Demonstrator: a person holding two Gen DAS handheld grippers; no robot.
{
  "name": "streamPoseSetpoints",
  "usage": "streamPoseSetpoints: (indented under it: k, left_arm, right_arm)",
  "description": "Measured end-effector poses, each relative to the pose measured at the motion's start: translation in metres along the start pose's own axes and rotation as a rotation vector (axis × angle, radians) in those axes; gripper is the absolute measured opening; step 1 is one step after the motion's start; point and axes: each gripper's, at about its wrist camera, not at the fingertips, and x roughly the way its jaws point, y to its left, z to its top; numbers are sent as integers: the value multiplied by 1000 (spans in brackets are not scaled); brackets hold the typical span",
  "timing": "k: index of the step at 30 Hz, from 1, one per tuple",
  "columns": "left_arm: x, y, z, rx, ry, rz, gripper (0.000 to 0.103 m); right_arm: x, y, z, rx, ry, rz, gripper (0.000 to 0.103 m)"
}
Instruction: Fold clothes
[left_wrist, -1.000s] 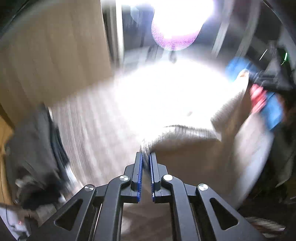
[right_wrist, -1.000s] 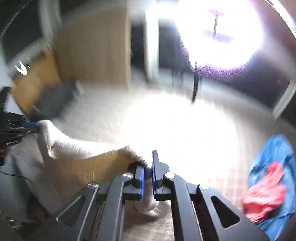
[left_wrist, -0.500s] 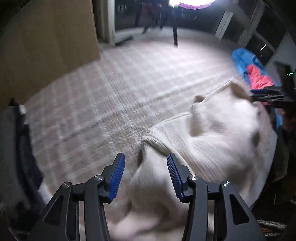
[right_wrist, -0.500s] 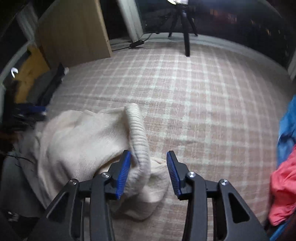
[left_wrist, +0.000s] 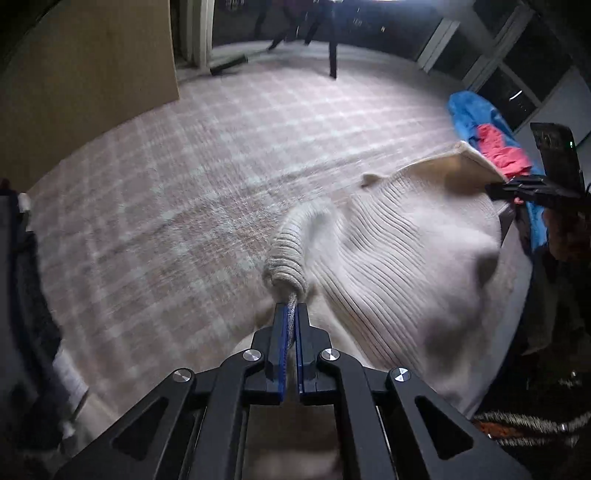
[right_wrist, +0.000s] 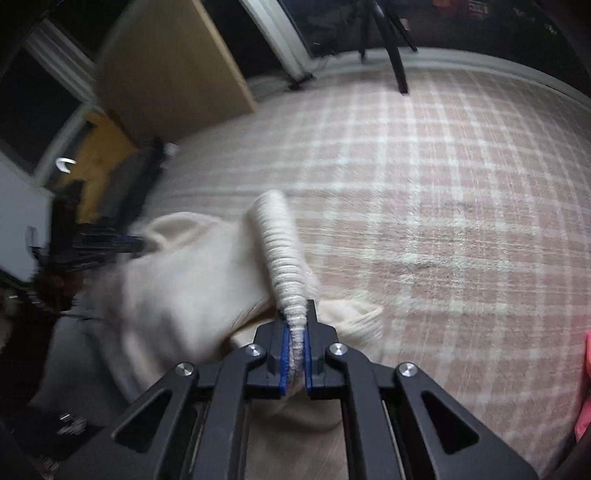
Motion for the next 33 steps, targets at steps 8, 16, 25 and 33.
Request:
streamPoseSetpoints:
  k: [8,16,25,33]
  left_arm:
    - [-56,-29,-39,-21,-51,-94,4]
    - [-27,-81,-55,218,27,75,10]
    - [-26,-163,-53,682,-28,376,40]
    - [6,-156,-30,711,-13,447,10]
  right_arm:
    - [-95,-31,-39,57,-44,-33,6]
    - [-10,-53,-63,50,122,-159,6]
    - [-4,-60,-63,36,127,-130,6]
    - [-10,-61,-67,15,117,-144,6]
